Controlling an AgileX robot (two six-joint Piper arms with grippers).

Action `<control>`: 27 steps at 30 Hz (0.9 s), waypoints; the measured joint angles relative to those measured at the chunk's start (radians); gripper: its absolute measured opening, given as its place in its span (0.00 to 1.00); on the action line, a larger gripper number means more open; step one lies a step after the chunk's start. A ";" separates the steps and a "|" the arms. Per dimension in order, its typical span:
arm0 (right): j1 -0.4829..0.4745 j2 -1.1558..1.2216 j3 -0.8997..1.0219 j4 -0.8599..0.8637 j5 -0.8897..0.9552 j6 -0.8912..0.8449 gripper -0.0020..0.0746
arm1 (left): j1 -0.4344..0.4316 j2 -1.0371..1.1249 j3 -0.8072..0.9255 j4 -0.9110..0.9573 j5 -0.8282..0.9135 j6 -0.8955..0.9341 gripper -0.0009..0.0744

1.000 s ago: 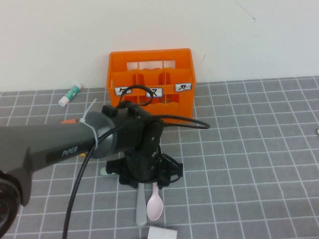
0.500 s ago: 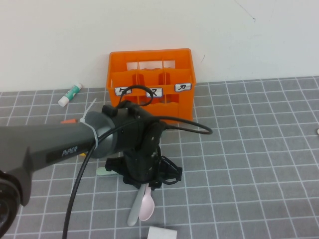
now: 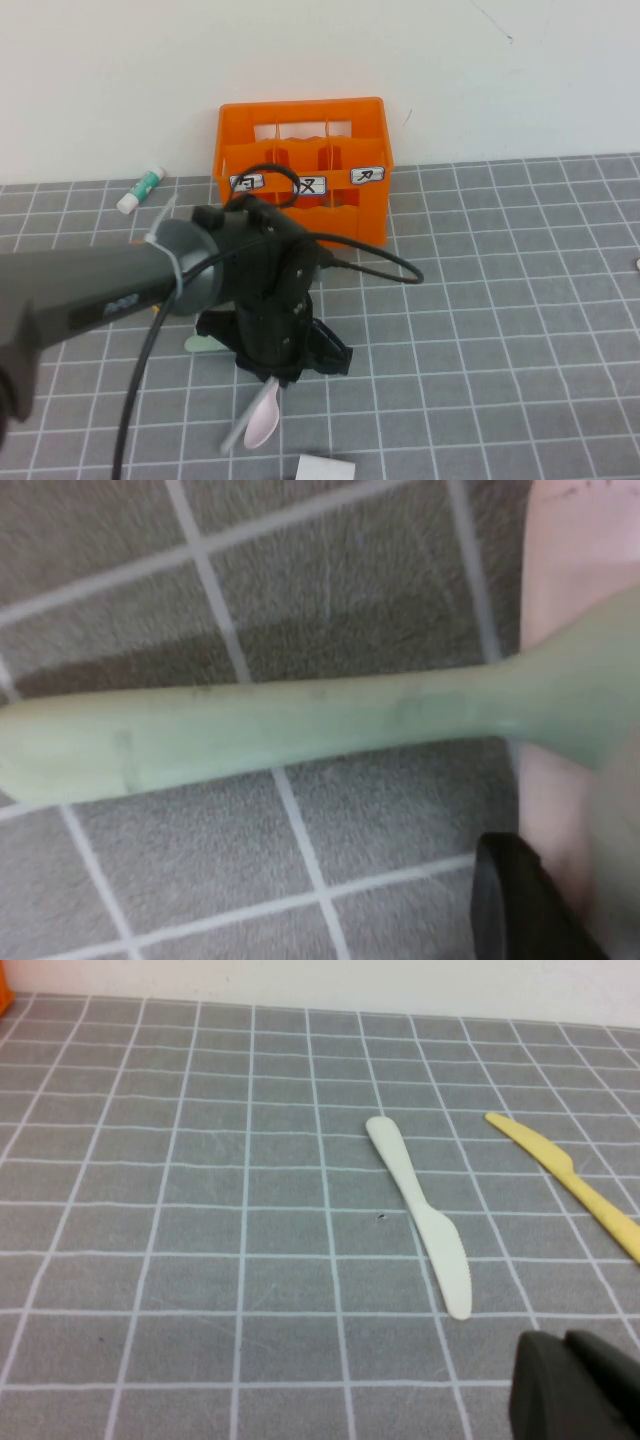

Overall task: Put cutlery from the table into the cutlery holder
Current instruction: Pick up the fork

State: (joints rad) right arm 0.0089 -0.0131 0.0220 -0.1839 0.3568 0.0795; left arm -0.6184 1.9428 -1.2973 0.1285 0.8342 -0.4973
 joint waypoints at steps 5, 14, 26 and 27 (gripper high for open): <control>0.000 0.000 0.000 0.000 0.000 0.000 0.02 | 0.000 -0.049 0.000 0.002 0.003 0.044 0.15; 0.000 0.000 0.000 0.000 0.000 0.000 0.02 | 0.000 -0.055 0.001 -0.091 0.019 0.196 0.14; 0.000 0.000 0.000 0.000 0.000 0.000 0.02 | 0.000 0.010 0.001 -0.128 0.047 0.287 0.14; 0.000 0.000 0.000 0.000 0.000 0.000 0.02 | 0.000 0.015 0.001 -0.128 0.048 0.287 0.15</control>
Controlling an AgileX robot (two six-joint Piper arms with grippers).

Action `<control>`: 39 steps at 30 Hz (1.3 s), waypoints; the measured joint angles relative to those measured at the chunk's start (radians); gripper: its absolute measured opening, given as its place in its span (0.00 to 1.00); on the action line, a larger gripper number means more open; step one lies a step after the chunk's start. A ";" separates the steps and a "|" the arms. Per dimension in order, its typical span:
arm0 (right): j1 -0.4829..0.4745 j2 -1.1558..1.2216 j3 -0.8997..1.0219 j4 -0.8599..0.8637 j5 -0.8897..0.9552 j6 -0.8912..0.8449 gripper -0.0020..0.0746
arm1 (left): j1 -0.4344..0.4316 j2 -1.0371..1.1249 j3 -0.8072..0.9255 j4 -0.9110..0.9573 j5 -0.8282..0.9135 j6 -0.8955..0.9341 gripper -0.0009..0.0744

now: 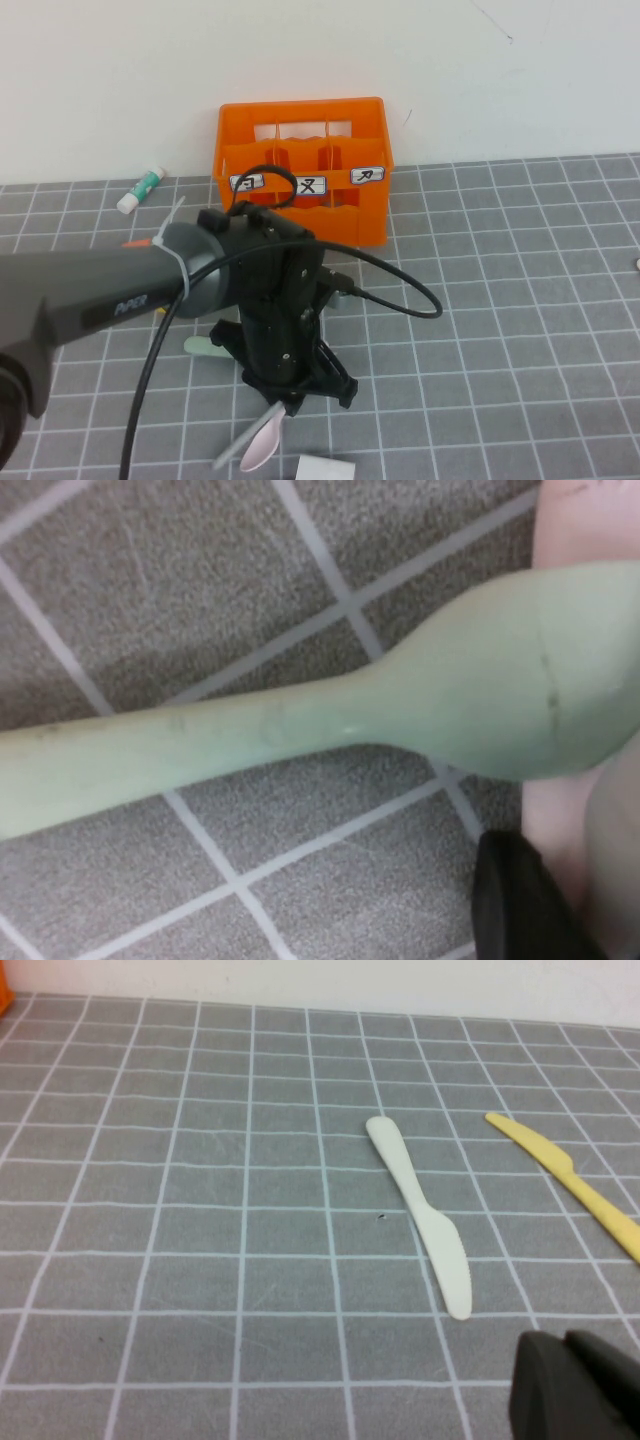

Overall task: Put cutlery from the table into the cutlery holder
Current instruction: Pick up the fork

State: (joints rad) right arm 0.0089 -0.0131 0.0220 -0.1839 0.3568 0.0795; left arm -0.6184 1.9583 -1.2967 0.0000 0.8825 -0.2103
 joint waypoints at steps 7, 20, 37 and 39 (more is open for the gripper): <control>0.000 0.000 0.000 0.000 0.000 0.000 0.02 | 0.000 0.009 0.000 0.006 0.043 0.000 0.39; 0.000 0.000 0.000 0.000 0.000 0.000 0.02 | 0.000 -0.076 0.000 0.077 0.084 0.050 0.22; 0.000 0.000 0.000 0.000 0.000 0.000 0.02 | 0.000 -0.025 0.000 0.082 0.079 0.074 0.13; 0.000 0.000 0.000 0.000 0.000 0.000 0.02 | 0.000 -0.024 0.000 0.082 0.079 0.086 0.17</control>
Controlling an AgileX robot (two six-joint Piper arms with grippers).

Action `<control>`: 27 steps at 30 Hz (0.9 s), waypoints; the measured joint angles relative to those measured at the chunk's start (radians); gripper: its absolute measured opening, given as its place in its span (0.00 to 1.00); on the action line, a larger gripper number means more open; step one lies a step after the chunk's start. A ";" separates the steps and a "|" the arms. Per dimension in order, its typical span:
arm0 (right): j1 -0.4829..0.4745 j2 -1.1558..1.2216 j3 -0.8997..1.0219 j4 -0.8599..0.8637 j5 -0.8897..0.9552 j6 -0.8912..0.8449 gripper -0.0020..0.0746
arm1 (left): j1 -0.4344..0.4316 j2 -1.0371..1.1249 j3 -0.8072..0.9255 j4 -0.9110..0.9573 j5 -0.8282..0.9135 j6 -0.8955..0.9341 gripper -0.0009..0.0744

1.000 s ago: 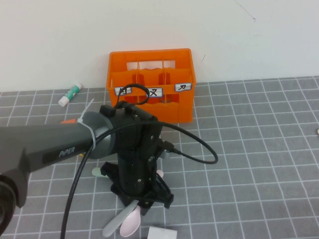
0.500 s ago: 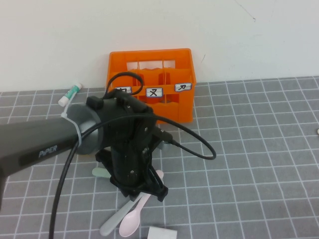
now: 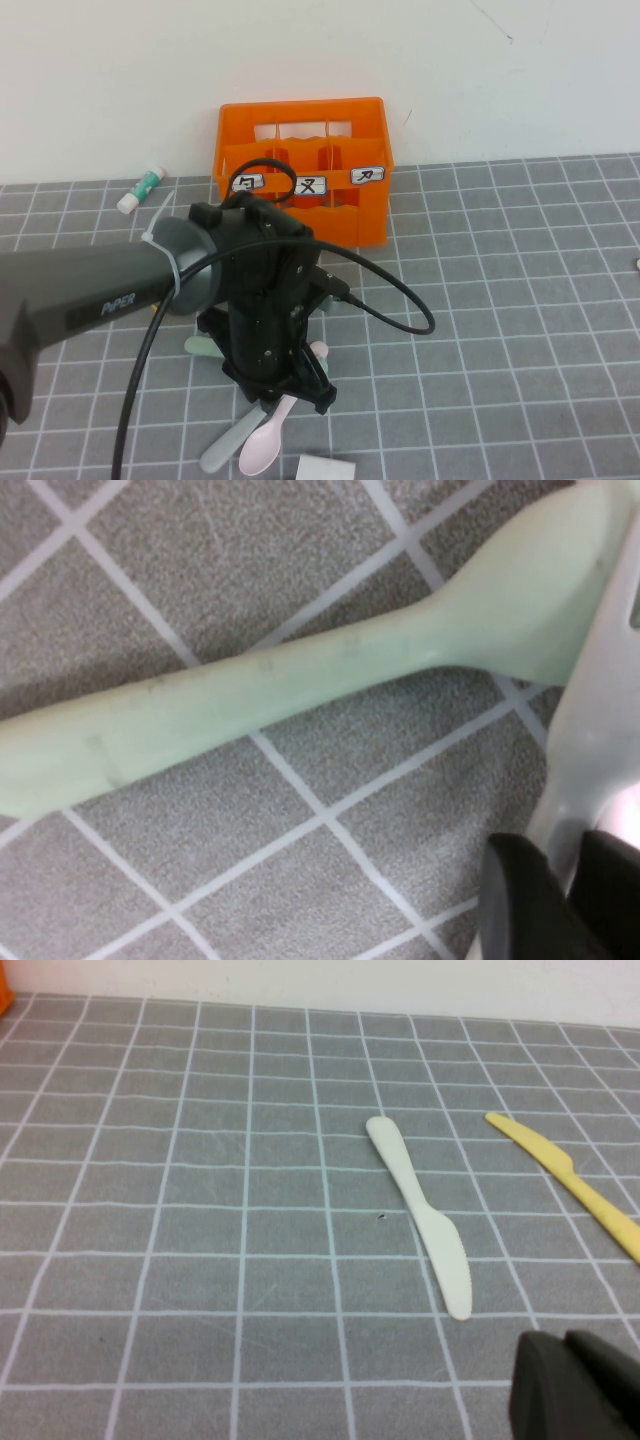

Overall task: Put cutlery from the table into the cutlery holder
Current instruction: Pick up the fork

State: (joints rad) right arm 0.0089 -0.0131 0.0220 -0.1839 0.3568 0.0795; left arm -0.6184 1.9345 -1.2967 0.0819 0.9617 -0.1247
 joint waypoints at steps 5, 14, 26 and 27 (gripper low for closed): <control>0.000 0.000 0.000 0.000 0.000 0.000 0.02 | 0.000 0.007 0.000 0.008 0.002 0.032 0.35; 0.000 0.000 0.000 0.000 0.000 0.000 0.02 | 0.001 0.014 -0.007 -0.014 -0.004 0.072 0.47; 0.000 0.000 0.000 0.000 0.000 0.000 0.02 | 0.001 0.033 -0.017 -0.057 -0.007 0.089 0.15; 0.000 0.000 0.000 0.000 0.000 0.000 0.02 | 0.001 0.033 -0.017 -0.053 -0.007 0.091 0.12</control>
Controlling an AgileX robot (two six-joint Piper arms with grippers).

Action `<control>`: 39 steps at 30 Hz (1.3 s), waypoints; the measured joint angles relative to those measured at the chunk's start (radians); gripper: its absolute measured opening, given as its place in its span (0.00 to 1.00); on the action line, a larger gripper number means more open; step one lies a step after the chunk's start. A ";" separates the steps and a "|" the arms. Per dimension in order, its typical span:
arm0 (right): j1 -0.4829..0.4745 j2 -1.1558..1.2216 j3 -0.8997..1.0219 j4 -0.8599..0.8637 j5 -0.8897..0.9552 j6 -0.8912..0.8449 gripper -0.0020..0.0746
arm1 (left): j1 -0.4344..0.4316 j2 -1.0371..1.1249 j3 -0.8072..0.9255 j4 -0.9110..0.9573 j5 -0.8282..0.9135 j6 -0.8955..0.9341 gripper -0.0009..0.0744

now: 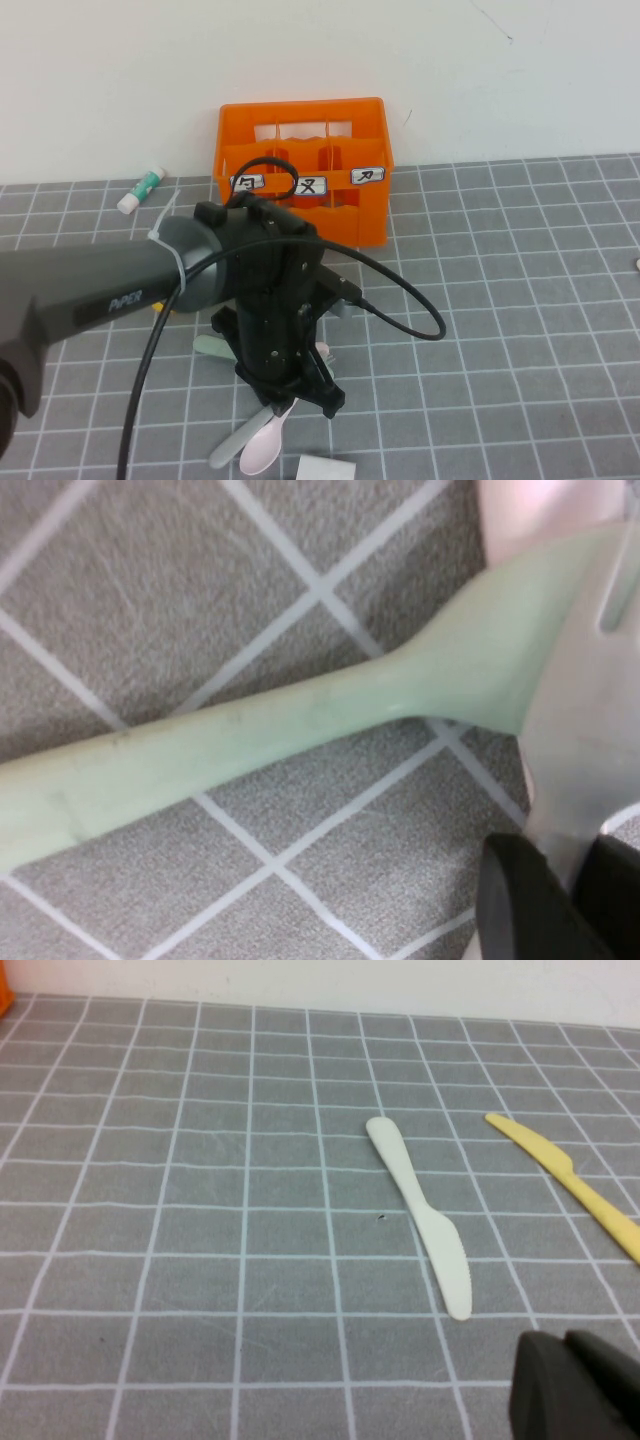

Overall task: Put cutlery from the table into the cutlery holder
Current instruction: Pick up the fork

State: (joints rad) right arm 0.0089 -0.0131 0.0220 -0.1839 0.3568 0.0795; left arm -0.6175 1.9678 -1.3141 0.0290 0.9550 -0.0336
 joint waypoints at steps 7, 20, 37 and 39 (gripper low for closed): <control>0.000 0.000 0.000 0.000 0.000 0.000 0.02 | 0.000 0.000 0.000 0.004 -0.003 0.000 0.11; 0.000 0.000 0.000 0.000 0.000 0.000 0.02 | 0.000 -0.266 0.017 0.004 -0.092 0.000 0.02; 0.000 0.000 0.000 0.000 0.000 0.000 0.02 | 0.000 -0.284 0.019 -0.057 0.146 0.043 0.35; 0.000 0.000 0.000 0.000 0.000 0.000 0.02 | 0.000 -0.261 0.019 -0.092 0.143 0.061 0.49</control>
State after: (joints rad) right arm 0.0089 -0.0131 0.0220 -0.1839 0.3568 0.0795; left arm -0.6175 1.7071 -1.2954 -0.0631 1.0981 0.0272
